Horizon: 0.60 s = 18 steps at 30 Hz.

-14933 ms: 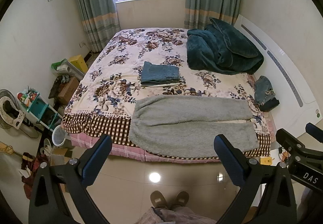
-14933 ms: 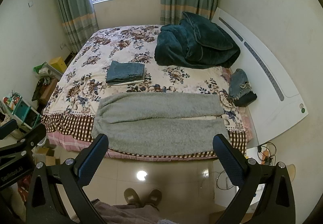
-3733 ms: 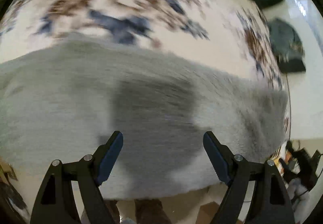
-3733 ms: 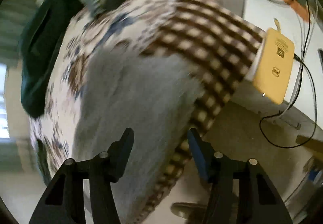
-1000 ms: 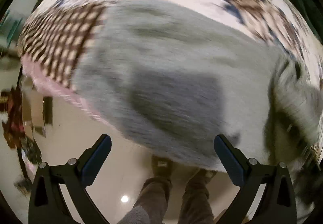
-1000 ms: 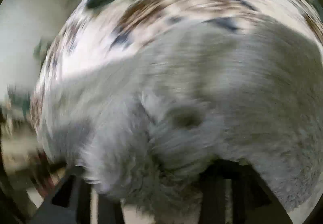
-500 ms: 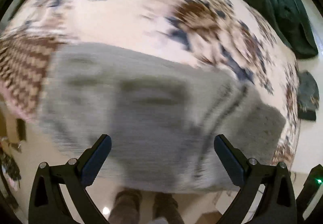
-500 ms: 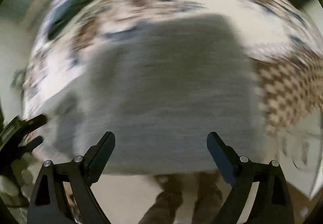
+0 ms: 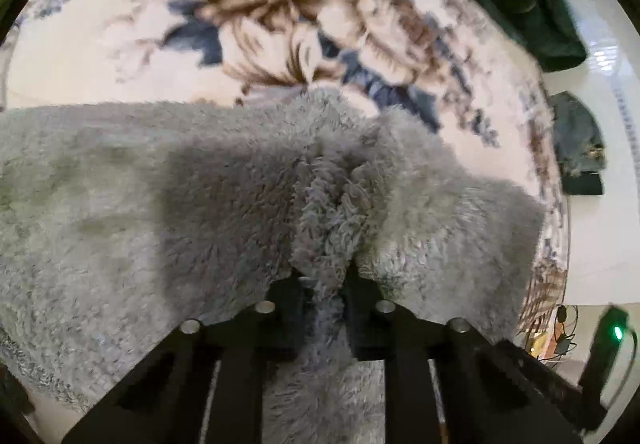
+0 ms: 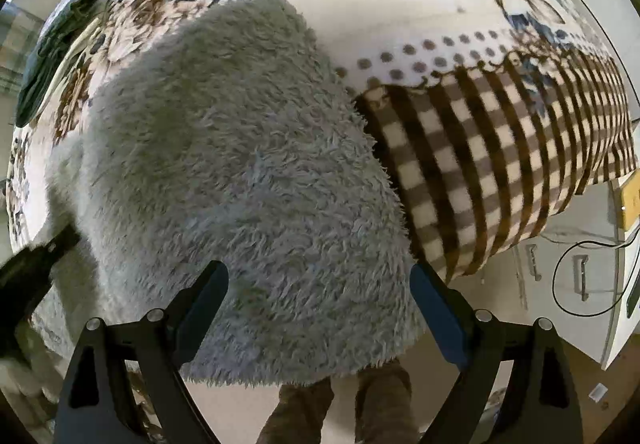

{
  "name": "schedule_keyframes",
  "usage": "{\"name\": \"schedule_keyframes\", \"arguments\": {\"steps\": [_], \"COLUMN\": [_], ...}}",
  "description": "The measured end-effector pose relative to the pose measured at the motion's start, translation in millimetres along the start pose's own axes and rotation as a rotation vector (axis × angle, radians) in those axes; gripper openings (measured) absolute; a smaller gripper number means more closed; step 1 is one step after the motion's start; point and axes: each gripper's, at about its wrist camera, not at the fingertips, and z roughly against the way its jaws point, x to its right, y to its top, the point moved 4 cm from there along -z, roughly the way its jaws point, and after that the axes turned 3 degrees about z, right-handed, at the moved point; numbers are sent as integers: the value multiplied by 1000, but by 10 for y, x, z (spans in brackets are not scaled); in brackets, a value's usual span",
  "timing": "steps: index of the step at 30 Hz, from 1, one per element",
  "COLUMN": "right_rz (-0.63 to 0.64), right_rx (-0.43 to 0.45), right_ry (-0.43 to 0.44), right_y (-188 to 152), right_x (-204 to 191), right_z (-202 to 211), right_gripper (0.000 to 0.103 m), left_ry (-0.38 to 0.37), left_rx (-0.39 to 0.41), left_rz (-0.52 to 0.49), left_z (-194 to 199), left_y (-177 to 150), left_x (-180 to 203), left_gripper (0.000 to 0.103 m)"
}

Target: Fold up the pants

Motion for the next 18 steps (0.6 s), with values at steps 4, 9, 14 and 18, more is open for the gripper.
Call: {"name": "schedule_keyframes", "arguments": {"steps": [4, 9, 14, 18], "right_rz": [14, 52, 59, 71], "right_rx": [-15, -23, -19, -25], "right_ry": [1, -12, 0, -1], "right_y": [48, 113, 220, 258], "right_x": [-18, -102, -100, -100], "right_z": [-53, -74, -62, -72], "right_gripper": [94, 94, 94, 94], "left_ry": [2, -16, 0, -26], "left_rx": [43, -13, 67, 123], "left_rz": [15, 160, 202, 171], "left_z": [272, 322, 648, 726], "left_y": [-166, -296, -111, 236], "left_x": [-119, -384, -292, -106], "left_gripper": [11, 16, 33, 56]}}
